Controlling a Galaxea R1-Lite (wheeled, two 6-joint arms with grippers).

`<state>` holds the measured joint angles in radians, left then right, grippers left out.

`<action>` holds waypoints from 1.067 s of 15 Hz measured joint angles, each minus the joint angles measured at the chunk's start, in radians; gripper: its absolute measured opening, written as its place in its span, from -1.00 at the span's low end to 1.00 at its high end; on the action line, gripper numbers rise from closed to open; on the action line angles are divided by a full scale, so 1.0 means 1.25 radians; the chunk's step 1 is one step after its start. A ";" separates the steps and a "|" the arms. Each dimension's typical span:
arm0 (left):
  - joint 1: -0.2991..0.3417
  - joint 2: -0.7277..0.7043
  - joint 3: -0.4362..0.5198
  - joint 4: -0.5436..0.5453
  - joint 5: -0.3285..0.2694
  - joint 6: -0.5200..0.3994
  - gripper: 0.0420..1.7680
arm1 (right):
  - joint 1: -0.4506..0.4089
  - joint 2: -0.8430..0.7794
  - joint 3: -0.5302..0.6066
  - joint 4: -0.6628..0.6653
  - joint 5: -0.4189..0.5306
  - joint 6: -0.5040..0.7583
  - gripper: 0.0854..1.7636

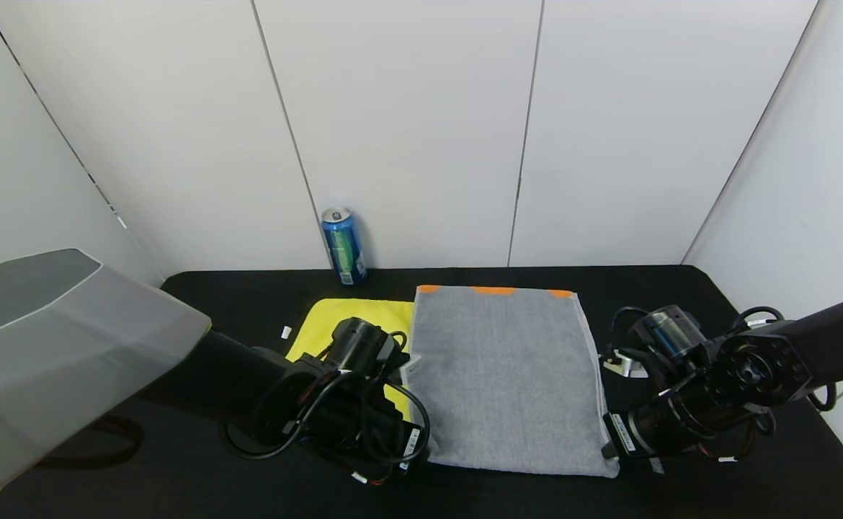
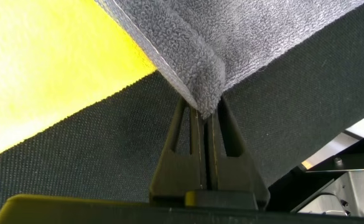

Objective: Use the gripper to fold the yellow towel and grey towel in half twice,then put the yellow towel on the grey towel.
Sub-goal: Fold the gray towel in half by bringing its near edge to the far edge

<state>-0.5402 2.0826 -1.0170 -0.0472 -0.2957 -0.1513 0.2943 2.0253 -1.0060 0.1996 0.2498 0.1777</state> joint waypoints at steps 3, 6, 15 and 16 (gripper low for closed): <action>0.001 0.000 0.000 0.001 0.000 -0.002 -0.91 | -0.003 -0.001 0.000 0.002 0.001 0.002 -0.97; 0.001 -0.005 0.001 0.007 0.001 -0.004 -0.91 | -0.009 -0.013 0.002 0.005 0.003 0.003 -0.97; -0.007 -0.080 0.031 0.008 0.003 -0.007 -0.91 | 0.004 -0.165 0.034 0.048 0.007 0.003 -0.97; -0.010 -0.093 0.044 0.007 0.008 -0.008 -0.91 | 0.002 -0.181 0.042 0.054 0.006 0.003 -0.97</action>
<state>-0.5521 1.9662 -0.9617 -0.0381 -0.2862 -0.1613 0.2968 1.7996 -0.9534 0.2670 0.2570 0.1811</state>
